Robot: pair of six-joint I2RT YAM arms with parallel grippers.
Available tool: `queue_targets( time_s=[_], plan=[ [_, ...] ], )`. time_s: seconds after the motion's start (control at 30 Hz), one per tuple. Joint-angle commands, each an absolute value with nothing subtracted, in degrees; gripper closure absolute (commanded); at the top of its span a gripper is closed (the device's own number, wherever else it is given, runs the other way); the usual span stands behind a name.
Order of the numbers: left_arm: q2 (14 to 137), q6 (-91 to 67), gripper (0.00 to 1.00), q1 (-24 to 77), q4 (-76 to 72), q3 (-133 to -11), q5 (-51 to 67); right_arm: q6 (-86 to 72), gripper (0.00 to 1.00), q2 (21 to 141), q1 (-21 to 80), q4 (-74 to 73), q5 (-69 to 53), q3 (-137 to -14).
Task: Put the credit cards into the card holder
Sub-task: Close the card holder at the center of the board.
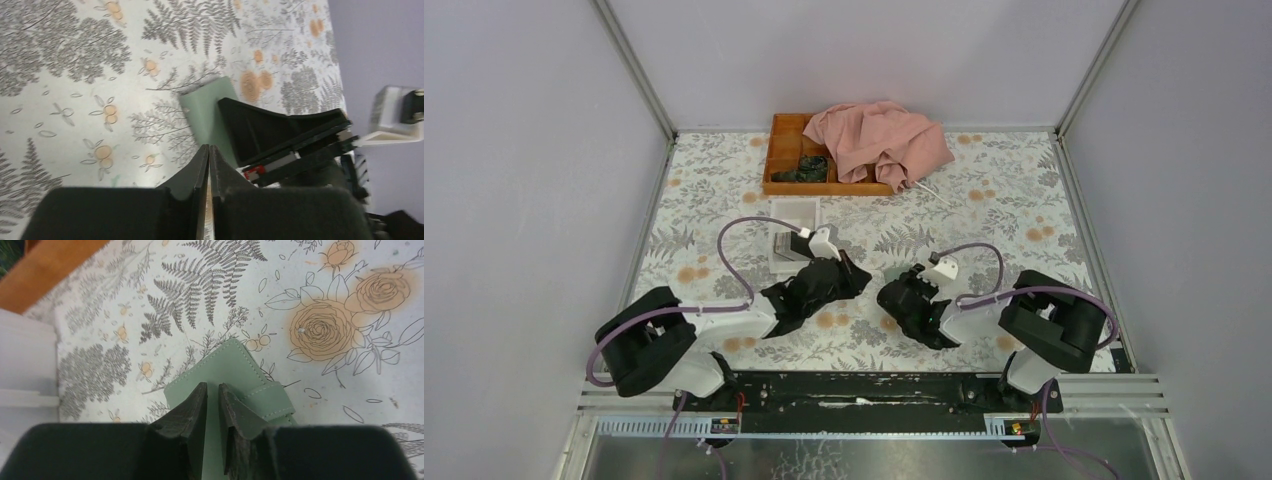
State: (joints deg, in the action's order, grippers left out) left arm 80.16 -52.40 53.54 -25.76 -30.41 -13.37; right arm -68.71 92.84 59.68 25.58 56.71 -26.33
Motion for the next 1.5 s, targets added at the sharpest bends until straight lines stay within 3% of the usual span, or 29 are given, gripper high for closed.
queue_targets(
  time_s=[0.0, 0.83, 1.17, 1.47],
  plan=[
    [79.0, -52.5, 0.91, 53.5, -25.6, -28.4, -17.8, -56.6, 0.77, 91.8, 60.4, 7.1, 50.6, -26.8],
    [85.8, -49.0, 0.91, 54.2, -31.0, -26.2, -13.4, -37.0, 0.72, 83.3, 58.3, 7.2, 54.4, -37.4],
    [90.1, -48.3, 0.91, 55.1, -31.5, -29.2, -10.8, -43.9, 0.8, 77.3, 58.3, 1.1, 58.2, -33.2],
    [95.3, -48.8, 0.91, 55.5, -32.1, -33.0, -8.2, -48.9, 0.78, 79.4, 58.3, -6.9, 57.2, -32.9]
  ],
)
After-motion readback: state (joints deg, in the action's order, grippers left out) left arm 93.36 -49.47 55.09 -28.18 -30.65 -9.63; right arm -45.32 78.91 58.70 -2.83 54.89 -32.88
